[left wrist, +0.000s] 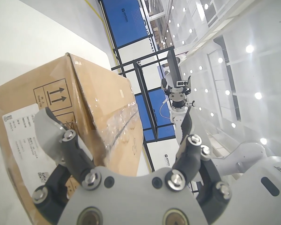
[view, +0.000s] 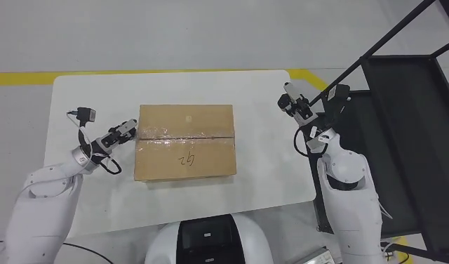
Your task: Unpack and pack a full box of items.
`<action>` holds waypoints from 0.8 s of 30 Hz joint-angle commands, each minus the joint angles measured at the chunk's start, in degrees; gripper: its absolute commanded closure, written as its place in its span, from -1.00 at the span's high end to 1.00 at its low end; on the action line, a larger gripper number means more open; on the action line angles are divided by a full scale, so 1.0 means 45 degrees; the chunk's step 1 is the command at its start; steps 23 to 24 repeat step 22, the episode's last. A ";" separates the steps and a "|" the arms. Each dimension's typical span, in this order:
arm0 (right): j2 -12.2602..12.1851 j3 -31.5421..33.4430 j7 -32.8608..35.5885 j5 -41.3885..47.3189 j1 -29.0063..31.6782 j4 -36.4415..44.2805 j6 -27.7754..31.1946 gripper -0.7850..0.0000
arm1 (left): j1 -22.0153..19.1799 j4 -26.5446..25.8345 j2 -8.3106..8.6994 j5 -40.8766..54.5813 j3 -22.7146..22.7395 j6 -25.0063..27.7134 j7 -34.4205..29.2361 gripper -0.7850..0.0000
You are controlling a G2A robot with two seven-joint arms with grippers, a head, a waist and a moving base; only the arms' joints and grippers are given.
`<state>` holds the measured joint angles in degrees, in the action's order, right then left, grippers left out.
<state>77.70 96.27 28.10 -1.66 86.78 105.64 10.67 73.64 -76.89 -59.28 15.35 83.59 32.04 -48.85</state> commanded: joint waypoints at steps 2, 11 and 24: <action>0.0000 0.0001 -0.0001 -0.0002 0.0000 0.0000 0.0000 1.00 | 0.0163 -0.0079 0.0028 0.0153 0.0217 -0.0119 0.0253 1.00; 0.0000 0.0001 -0.0001 -0.0002 0.0000 0.0000 0.0000 1.00 | 0.1169 -0.0497 0.0141 0.0884 0.1593 -0.0753 0.1958 1.00; 0.0000 0.0001 -0.0001 -0.0002 0.0000 0.0000 0.0000 1.00 | 0.2187 -0.1953 0.0098 0.1193 0.2447 -0.1842 0.4075 1.00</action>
